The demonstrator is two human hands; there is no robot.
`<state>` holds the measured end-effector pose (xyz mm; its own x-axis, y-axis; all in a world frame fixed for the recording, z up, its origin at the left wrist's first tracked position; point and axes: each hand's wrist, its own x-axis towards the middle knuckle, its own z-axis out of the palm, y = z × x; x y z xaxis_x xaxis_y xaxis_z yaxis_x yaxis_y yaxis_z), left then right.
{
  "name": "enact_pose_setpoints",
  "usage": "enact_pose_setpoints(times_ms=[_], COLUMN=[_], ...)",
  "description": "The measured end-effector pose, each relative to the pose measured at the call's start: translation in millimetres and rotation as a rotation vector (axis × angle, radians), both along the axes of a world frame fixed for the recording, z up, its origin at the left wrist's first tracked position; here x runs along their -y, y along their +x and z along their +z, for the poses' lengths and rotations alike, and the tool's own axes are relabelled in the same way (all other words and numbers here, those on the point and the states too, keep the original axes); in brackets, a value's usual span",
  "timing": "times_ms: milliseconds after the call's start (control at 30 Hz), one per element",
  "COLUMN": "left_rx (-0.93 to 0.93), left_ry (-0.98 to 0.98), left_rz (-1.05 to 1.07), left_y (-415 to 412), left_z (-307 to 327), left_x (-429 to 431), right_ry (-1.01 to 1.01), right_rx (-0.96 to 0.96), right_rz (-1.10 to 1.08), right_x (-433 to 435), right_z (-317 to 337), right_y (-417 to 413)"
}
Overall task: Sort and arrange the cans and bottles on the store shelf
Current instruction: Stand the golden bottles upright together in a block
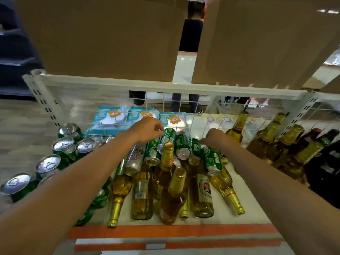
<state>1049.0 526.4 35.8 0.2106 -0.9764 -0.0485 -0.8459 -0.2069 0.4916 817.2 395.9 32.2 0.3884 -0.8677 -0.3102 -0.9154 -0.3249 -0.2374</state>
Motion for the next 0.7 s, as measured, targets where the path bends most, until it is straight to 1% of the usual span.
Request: enact_pose_setpoints(times_ms=[67,200,267,367,467,600,700], left_rx=[-0.029,-0.064,-0.046,-0.036,-0.028,-0.014,0.036], left_ry=[0.009,0.025,0.060,0.137,0.177,0.238,0.317], left_rz=[-0.039,-0.099,-0.132,-0.149,-0.164,-0.261,-0.303], left_y=[-9.6,-33.0,-42.9,-49.6,-50.4,-65.8,-78.6], left_z=[-1.8,-5.7,-7.4,-12.9,-17.9,-3.6,7.6], left_x=[16.9,43.0,51.3,62.5,71.2,82.0,96.6], right_ry=[-0.050,-0.080,-0.088,-0.103,-0.075,-0.122,-0.128], right_rx=[-0.073,-0.071,-0.021,0.113,0.139,0.194,0.217], right_rz=[-0.027,-0.145,-0.190,-0.245,-0.276,-0.305,-0.269], right_x=[-1.3,-20.4,-30.2,-36.5,-31.1,-13.5,3.0], right_z=[-18.3,-65.2,-81.8,-100.4,-95.9,-76.5,-61.3], right_y=[-19.2,-42.1,-46.6,-49.2,-48.7,-53.1,-54.6])
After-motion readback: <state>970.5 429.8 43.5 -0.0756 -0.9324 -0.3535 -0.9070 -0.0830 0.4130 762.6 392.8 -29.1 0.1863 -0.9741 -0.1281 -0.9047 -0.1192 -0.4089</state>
